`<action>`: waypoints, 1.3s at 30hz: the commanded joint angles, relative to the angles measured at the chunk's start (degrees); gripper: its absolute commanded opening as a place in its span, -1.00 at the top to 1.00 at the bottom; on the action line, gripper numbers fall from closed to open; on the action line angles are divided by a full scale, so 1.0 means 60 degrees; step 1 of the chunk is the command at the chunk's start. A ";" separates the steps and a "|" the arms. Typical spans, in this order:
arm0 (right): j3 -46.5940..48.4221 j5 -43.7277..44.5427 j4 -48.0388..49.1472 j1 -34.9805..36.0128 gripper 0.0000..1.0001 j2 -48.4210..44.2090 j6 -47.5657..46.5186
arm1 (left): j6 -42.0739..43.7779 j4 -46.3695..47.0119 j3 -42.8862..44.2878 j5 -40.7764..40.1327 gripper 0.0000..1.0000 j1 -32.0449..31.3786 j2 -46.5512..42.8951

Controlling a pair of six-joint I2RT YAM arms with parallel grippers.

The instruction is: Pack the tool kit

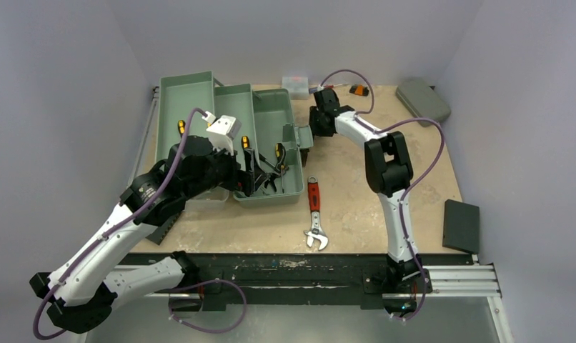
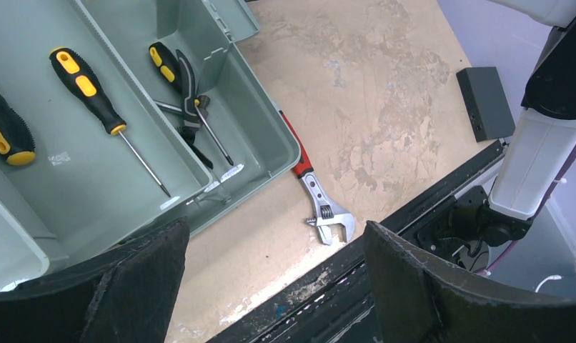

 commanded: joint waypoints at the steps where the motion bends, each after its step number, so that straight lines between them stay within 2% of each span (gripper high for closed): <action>1: 0.0302 0.1585 -0.1605 0.0153 0.24 0.0431 -0.0445 | 0.0110 0.0199 0.0167 0.0129 -0.77 -0.0004 -0.0056; 7: -0.0227 0.3032 -0.1989 0.0062 0.48 0.0065 -0.0496 | 0.0013 0.0323 0.0181 0.0212 -0.77 0.0007 -0.0079; 11: -0.1266 0.3054 -0.1582 -0.0316 0.63 -0.0806 -0.0316 | -0.0050 0.0373 0.0212 0.0339 -0.77 -0.0005 -0.0093; 14: -0.2008 0.2913 -0.1186 -0.0611 0.95 -0.1380 -0.0132 | -0.0046 0.0375 0.0170 0.0354 -0.77 -0.0004 -0.0092; 15: -0.2184 0.2842 -0.1068 -0.0686 1.00 -0.1578 -0.0063 | -0.0053 0.0374 0.0157 0.0372 -0.77 -0.0002 -0.0080; 21: -0.3773 0.1687 0.0265 -0.0823 1.00 -0.3469 0.0220 | -0.0062 0.0362 0.0153 0.0450 -0.76 -0.0005 0.0065; 29: -0.5806 0.1216 0.1281 -0.0816 1.00 -0.6394 0.0642 | -0.0065 0.0417 0.0080 0.0450 -0.76 0.0006 -0.0017; 35: -0.6356 0.0750 0.1450 -0.0725 1.00 -0.7785 0.0672 | -0.0073 0.0378 0.0013 0.0431 -0.76 0.0006 -0.0178; 39: -0.6521 0.0975 0.1357 -0.0638 1.00 -0.8319 0.0724 | -0.0050 0.0313 -0.0063 0.0280 -0.76 0.0007 -0.0346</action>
